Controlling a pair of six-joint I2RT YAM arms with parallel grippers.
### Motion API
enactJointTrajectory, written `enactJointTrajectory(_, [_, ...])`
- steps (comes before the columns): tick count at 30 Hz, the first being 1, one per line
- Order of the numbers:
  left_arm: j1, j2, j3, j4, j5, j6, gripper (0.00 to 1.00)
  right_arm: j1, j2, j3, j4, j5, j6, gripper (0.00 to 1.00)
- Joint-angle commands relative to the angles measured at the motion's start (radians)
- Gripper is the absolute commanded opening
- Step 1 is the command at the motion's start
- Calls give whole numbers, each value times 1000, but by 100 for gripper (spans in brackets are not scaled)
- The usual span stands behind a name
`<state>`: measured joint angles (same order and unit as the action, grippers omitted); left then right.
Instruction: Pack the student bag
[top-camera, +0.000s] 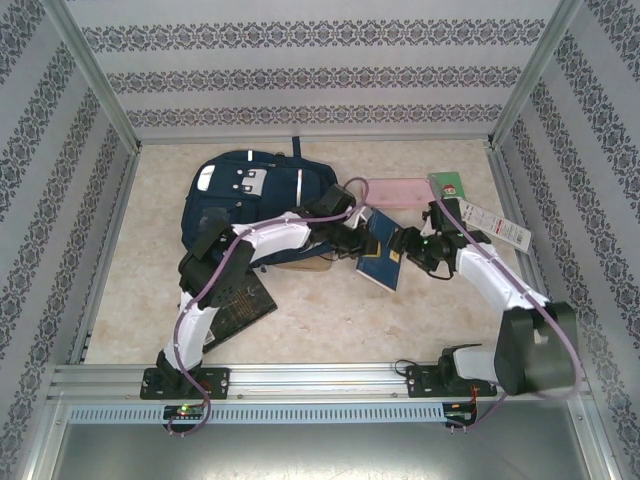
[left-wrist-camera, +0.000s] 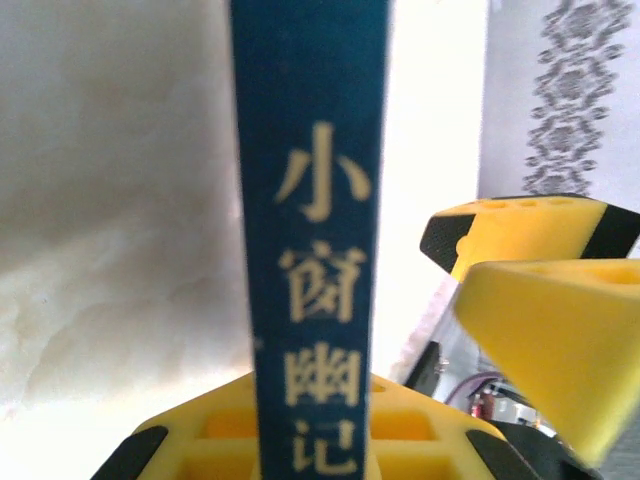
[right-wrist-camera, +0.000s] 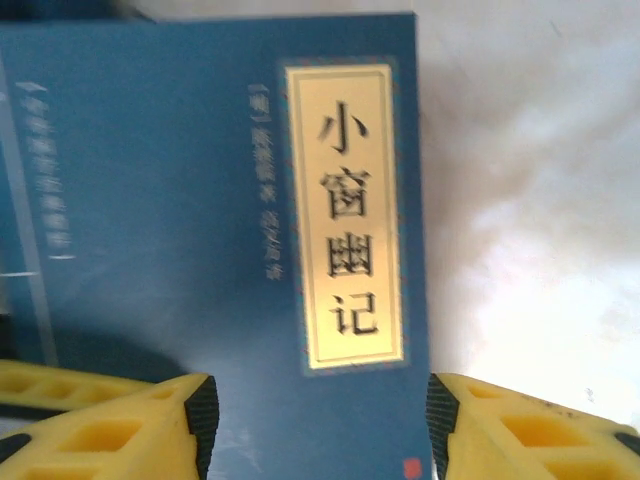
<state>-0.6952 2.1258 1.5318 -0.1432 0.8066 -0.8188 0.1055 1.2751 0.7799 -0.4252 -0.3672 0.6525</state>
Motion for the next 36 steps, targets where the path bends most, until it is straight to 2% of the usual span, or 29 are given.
enactJointTrajectory(1, [50, -98, 45, 42, 95, -17, 0, -39, -44, 8, 105, -158, 19, 64])
enactJointTrajectory(5, [90, -136, 48, 108, 154, -77, 0, -109, -28, 1, 257, -355, 108, 64])
enactJointTrajectory(8, [116, -160, 42, 192, 187, -144, 0, -143, 1, -10, 399, -458, 203, 64])
enactJointTrajectory(14, [128, -163, 44, 322, 240, -246, 0, -158, 85, -24, 740, -599, 432, 66])
enactJointTrajectory(18, [128, -163, 41, 344, 243, -260, 0, -159, 132, -32, 907, -649, 547, 62])
enactJointTrajectory(20, [132, -162, 43, 340, 243, -259, 0, -159, 137, -31, 925, -659, 553, 50])
enactJointTrajectory(23, [136, -158, 46, 321, 246, -247, 0, -161, 133, -34, 918, -663, 544, 19])
enactJointTrajectory(24, [137, -159, 50, 297, 242, -230, 0, -163, 130, -38, 913, -660, 541, 11])
enactJointTrajectory(25, [143, -158, 54, 260, 236, -204, 7, -166, 124, -43, 904, -654, 534, 2])
enactJointTrajectory(26, [148, -160, 63, 210, 227, -169, 15, -169, 117, -46, 884, -646, 520, 0])
enactJointTrajectory(28, [164, -160, 99, 47, 185, -67, 21, -172, 104, -51, 851, -632, 493, 0])
enactJointTrajectory(30, [183, -162, 156, -160, 99, 78, 34, -176, 88, -56, 814, -616, 465, 0])
enactJointTrajectory(31, [192, -161, 188, -271, 36, 148, 37, -179, 80, -60, 797, -606, 451, 0])
enactJointTrajectory(36, [210, -125, 325, -608, -317, 382, 42, -182, 35, -66, 678, -548, 368, 0])
